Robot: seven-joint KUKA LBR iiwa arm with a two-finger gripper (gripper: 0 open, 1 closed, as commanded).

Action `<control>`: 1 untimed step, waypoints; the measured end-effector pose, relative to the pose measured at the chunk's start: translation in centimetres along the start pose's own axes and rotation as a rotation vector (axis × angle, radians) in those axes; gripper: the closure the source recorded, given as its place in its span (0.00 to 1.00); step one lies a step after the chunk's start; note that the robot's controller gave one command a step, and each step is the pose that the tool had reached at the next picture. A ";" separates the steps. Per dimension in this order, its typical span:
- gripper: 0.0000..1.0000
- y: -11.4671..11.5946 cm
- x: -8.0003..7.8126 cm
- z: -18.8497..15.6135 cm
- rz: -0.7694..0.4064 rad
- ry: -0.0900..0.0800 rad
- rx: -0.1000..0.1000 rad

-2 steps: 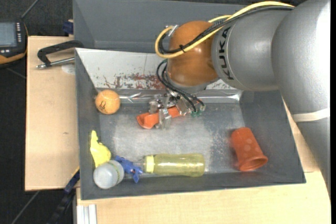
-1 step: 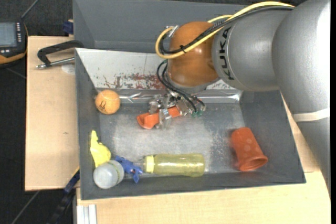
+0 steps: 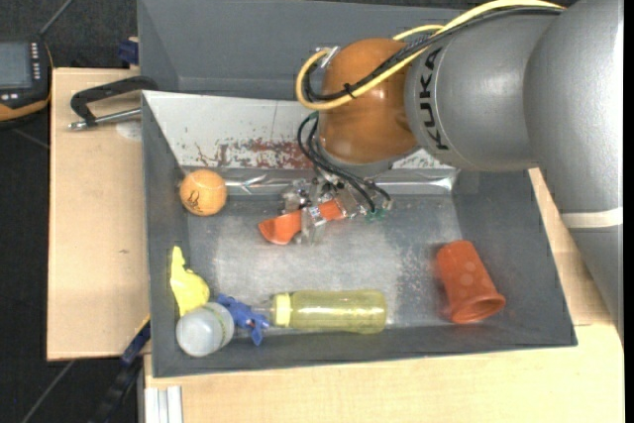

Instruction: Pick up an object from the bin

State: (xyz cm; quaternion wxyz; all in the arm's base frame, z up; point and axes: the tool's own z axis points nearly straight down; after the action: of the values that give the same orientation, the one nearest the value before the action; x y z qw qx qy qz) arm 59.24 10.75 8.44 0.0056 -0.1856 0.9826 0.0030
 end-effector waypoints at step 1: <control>1.00 0.1 -0.1 0.4 -0.004 -0.003 0.000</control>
Offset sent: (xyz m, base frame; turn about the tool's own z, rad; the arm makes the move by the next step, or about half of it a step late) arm -0.0006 -0.0087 0.0103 -0.0097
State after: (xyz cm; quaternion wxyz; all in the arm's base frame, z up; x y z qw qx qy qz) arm 59.34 10.86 8.03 0.0073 -0.1875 0.9822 0.0033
